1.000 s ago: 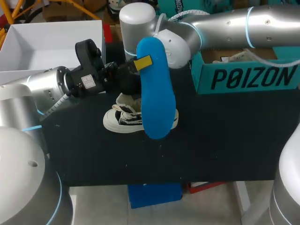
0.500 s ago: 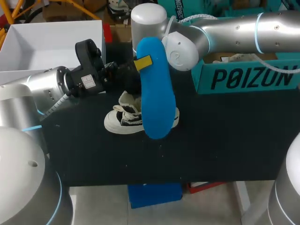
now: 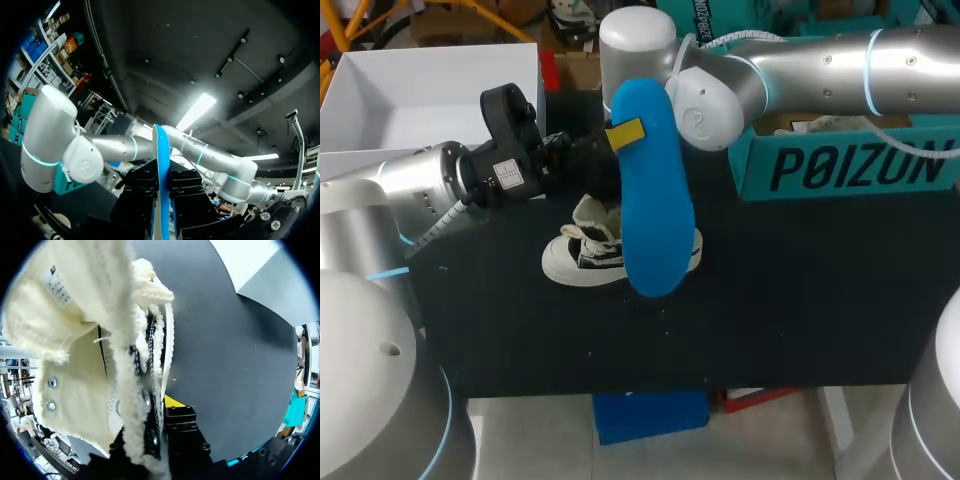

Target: Take the shoe out of the shoebox, open the shoe tongue, remove and reinsert the insole, then place the shoe into the shoebox

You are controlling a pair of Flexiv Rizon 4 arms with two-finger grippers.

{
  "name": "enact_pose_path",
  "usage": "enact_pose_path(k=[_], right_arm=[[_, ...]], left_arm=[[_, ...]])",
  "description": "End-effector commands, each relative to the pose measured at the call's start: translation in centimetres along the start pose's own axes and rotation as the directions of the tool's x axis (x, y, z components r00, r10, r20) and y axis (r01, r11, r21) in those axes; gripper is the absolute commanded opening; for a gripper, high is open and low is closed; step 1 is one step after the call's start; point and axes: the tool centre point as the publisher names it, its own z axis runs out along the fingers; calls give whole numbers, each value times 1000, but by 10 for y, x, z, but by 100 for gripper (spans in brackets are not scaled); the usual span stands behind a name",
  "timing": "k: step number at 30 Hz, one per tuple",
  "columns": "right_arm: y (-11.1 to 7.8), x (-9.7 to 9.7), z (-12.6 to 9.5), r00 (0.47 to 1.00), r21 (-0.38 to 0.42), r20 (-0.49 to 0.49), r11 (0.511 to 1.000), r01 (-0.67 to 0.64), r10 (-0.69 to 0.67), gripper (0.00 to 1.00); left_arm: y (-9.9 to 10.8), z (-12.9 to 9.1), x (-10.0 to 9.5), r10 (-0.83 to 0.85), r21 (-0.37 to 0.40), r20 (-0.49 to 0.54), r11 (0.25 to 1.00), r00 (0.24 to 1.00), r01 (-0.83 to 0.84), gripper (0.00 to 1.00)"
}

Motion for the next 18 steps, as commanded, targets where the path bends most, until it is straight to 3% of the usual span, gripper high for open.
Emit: enact_pose_path(k=[1, 9, 14, 18], right_arm=[[-2, 1, -18, 999, -2, 26, 1000, -20, 20, 0], [-9, -1, -49, 996, 52, 59, 996, -65, 62, 0], [-14, -8, -65, 982, 80, 98, 983, -168, 160, 0], [-20, -16, -73, 945, 130, 139, 940, -315, 297, 0]], left_arm=[[1, 1, 1, 2, 2, 3, 1000, 1000, -2, 0], [1, 1, 1, 2, 2, 3, 1000, 1000, -2, 0], [1, 1, 1, 2, 2, 3, 1000, 1000, -2, 0], [1, 1, 1, 2, 2, 3, 1000, 1000, -2, 0]])
